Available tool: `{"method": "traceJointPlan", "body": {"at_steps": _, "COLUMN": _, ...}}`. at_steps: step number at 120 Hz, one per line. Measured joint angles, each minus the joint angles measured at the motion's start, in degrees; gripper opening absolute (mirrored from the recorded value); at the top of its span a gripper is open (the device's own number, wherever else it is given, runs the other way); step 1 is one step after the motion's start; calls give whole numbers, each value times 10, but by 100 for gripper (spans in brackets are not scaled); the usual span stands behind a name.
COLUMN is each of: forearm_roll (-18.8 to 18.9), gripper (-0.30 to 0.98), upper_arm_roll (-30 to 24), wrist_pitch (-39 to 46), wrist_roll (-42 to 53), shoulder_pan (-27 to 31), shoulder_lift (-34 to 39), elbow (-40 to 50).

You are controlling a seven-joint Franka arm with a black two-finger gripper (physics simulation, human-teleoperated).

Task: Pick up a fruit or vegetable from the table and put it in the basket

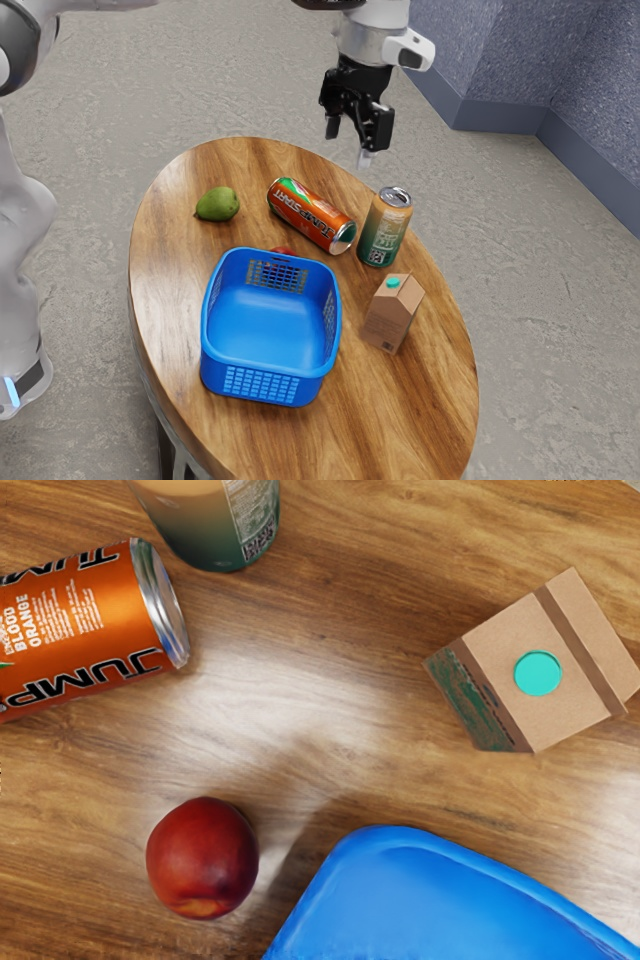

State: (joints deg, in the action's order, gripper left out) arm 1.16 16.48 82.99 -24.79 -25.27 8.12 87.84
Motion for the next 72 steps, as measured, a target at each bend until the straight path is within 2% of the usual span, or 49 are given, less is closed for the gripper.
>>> {"method": "traceJointPlan", "body": {"at_steps": 40, "forearm_roll": 3, "gripper": 69, "upper_arm_roll": -14, "wrist_pitch": -23, "wrist_roll": -213, "shoulder_pan": -10, "shoulder_lift": 0, "elbow": 0}}
{"method": "traceJointPlan", "body": {"at_steps": 58, "forearm_roll": 2, "gripper": 69, "upper_arm_roll": 11, "wrist_pitch": -43, "wrist_roll": -281, "shoulder_pan": -8, "shoulder_lift": 1, "elbow": 10}}
{"method": "traceJointPlan", "body": {"at_steps": 65, "forearm_roll": 5, "gripper": 69, "upper_arm_roll": 20, "wrist_pitch": -38, "wrist_roll": -304, "shoulder_pan": -3, "shoulder_lift": 61, "elbow": 98}}
{"method": "traceJointPlan", "body": {"at_steps": 72, "forearm_roll": 6, "gripper": 69, "upper_arm_roll": 1, "wrist_pitch": -13, "wrist_roll": -326, "shoulder_pan": 75, "shoulder_lift": 143, "elbow": 219}}
